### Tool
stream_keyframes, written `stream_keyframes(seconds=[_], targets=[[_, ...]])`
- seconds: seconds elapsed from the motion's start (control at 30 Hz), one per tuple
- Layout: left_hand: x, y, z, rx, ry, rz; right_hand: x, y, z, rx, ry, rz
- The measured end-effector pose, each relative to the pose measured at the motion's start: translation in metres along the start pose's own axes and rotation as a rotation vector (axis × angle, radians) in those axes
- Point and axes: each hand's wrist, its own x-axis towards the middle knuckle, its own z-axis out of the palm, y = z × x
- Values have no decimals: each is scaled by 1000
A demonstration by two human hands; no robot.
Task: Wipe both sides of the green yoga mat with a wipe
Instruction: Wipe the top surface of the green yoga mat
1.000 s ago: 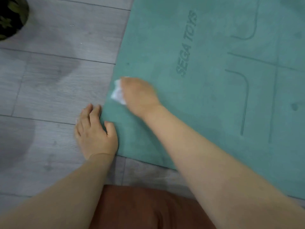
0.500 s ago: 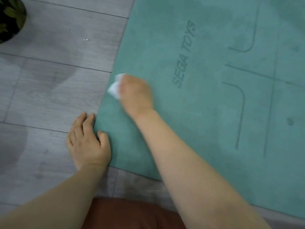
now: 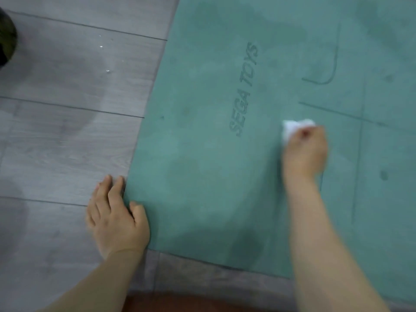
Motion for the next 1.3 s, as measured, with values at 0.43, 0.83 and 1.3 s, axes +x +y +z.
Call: stream_keyframes(seconds=[0.43,0.83,1.3], targets=[[1,0,-2,19,-48,-17,64,58,-42,-340,-103,26],[0,0,-4,34,-70,-37,-94,-181,47,-211,-668,-1016],[2,1,-7,57,-98,-28,12,-84,22,52,-229,-216]])
